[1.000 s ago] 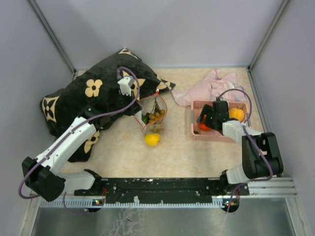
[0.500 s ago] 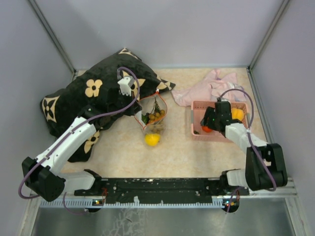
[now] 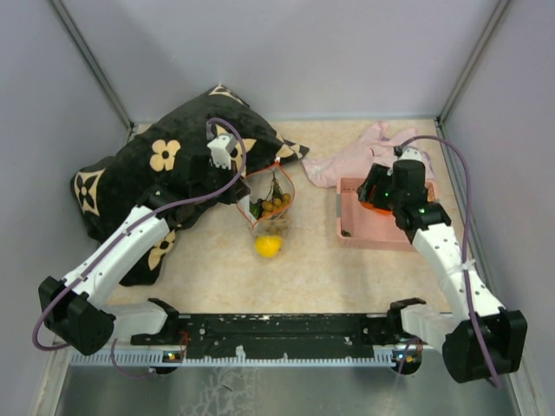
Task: Place the food in the zip-top bag and seal the zipper
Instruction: Pick up the fake fruit from the bin, then place the fake fruit in the zipper food storage bag.
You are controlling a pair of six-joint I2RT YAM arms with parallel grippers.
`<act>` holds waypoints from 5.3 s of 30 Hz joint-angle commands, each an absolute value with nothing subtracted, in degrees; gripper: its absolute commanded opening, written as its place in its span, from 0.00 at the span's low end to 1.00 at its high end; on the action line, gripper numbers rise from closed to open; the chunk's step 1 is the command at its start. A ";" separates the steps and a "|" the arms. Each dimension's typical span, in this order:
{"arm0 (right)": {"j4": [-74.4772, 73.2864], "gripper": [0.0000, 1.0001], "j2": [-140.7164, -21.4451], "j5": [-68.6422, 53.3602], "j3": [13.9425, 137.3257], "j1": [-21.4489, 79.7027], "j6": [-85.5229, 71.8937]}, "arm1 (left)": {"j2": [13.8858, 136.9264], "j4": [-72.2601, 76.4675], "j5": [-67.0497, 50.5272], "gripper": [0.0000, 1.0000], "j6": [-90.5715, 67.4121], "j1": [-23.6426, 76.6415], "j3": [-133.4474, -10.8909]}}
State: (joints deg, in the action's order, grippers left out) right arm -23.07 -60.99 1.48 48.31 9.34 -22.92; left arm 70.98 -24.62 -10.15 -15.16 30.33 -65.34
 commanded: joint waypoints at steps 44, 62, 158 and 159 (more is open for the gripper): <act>-7.97 0.30 -84.01 11.33 78.26 48.74 -40.63 | 69.73 -22.94 -12.29 0.00 -15.28 29.64 -65.87; -12.21 0.74 -87.40 15.17 80.05 49.50 -41.65 | 69.60 -23.03 -11.97 0.00 -15.56 29.60 -65.83; -34.14 0.49 -76.48 -2.28 83.18 38.60 -18.37 | 69.37 -21.05 -16.99 0.00 -17.86 26.36 -64.25; -35.36 0.53 -75.90 -0.48 83.03 38.59 -18.11 | 69.27 -21.09 -16.88 0.00 -17.80 26.34 -64.25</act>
